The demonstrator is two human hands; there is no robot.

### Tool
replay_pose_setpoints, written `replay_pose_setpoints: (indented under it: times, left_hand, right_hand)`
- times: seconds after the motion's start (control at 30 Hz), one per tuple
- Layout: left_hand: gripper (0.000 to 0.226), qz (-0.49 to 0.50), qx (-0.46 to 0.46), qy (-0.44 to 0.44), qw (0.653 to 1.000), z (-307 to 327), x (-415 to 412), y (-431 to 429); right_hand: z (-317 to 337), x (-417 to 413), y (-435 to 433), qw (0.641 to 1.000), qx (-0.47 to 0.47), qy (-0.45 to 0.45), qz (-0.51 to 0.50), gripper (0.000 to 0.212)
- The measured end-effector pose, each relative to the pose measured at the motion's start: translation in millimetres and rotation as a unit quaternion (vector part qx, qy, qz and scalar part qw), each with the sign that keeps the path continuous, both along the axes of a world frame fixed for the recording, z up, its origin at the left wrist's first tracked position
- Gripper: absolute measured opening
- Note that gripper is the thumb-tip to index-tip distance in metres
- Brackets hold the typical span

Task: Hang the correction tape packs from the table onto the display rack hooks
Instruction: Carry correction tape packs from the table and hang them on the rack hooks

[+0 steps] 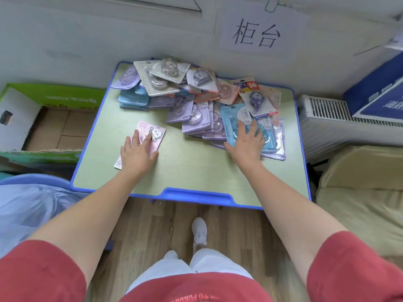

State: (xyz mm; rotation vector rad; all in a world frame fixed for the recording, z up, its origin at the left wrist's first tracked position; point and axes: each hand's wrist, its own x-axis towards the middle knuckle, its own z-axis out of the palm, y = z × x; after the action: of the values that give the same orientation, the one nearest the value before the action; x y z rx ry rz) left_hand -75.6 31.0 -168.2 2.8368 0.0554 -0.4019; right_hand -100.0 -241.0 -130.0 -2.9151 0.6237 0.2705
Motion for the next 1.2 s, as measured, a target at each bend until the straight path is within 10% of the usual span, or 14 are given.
replay_pose_setpoints:
  times: [1.2]
  left_hand:
    - [0.06,-0.193,-0.004,-0.082,0.978,48.3,-282.0,0.9]
  right_hand:
    - [-3.1,-403.2,57.4,0.984,0.062,-0.089,-0.14,0.071]
